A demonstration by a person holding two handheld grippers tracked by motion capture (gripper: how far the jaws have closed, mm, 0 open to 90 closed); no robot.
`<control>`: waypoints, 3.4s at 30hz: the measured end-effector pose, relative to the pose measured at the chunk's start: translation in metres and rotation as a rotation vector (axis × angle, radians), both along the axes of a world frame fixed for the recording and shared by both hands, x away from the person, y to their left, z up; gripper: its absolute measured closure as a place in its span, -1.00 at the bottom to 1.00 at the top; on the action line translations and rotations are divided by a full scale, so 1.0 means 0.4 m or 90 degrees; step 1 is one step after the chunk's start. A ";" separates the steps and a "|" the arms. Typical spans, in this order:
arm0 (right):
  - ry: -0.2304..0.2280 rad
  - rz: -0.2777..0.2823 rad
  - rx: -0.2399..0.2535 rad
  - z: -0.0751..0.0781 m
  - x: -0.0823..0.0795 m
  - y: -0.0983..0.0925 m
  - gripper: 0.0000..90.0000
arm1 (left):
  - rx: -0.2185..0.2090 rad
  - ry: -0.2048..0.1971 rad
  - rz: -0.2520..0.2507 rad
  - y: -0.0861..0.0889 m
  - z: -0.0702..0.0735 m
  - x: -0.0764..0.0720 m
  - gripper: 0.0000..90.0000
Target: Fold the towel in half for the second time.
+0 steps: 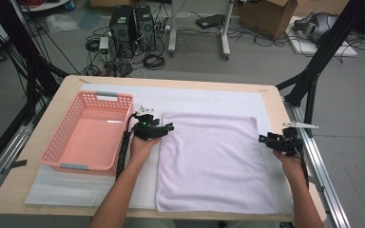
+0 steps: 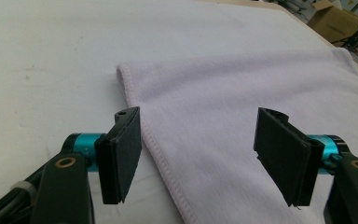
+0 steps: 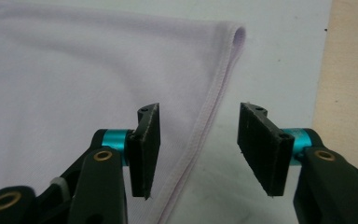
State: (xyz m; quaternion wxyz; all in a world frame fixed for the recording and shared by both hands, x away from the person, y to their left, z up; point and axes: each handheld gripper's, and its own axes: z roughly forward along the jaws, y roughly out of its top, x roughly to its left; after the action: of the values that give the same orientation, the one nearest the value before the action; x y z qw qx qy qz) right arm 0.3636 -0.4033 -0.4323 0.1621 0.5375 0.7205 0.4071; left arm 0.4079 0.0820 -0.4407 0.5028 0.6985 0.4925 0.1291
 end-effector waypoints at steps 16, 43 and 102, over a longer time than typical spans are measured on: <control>0.026 -0.030 -0.087 -0.030 0.080 0.069 0.17 | 0.202 0.000 0.008 -0.061 -0.027 0.038 -0.12; -0.039 -0.038 0.005 0.053 0.049 0.051 0.92 | 0.018 -0.059 0.003 0.001 0.057 -0.004 0.91; 0.077 0.086 -0.052 0.008 -0.067 0.080 0.80 | 0.038 0.006 -0.112 0.010 0.003 -0.172 0.80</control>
State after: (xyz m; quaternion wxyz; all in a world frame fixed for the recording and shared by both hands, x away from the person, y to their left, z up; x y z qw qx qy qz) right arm 0.3366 -0.3712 -0.4291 0.1124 0.5042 0.7797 0.3540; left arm 0.3390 0.0860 -0.4395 0.4888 0.7546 0.4272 0.0960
